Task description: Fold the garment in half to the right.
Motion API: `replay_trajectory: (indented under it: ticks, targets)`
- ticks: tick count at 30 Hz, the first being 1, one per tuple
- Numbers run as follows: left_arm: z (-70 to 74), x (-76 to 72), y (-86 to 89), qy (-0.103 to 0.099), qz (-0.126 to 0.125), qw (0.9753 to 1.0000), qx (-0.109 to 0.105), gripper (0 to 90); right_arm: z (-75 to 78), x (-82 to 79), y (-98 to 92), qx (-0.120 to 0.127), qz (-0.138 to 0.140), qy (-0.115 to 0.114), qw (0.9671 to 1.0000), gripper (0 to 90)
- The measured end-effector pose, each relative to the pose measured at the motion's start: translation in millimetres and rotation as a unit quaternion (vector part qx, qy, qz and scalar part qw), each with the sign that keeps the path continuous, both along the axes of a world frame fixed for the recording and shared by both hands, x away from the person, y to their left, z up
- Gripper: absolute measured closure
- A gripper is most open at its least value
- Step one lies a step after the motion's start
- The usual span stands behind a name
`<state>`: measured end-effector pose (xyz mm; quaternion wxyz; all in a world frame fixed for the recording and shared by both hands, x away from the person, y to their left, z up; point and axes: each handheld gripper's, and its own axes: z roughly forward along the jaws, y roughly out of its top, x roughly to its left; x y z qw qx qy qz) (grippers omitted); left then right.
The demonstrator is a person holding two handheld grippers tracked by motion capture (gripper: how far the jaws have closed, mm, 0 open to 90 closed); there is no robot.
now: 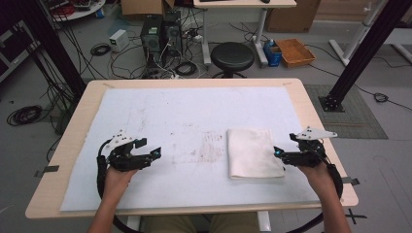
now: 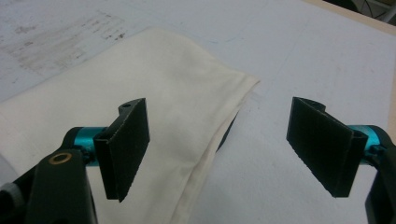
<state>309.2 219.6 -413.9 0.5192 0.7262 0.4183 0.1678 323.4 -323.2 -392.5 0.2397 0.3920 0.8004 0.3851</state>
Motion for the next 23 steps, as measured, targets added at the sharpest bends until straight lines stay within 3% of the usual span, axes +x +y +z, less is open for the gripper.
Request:
replay_trajectory:
  ticks: [8,23]
  targets:
    - [3.4,-1.2,1.2,-0.006,-0.004,1.0000,-0.004,26.1,-1.9,-3.9,-3.8,0.015,-0.004,0.001,0.9999,21.0]
    - [1.0,1.8,0.9,0.000,-0.004,1.0000,0.000,26.1,-8.6,-2.0,-5.6,0.020,-0.006,0.009,0.9997,20.9]
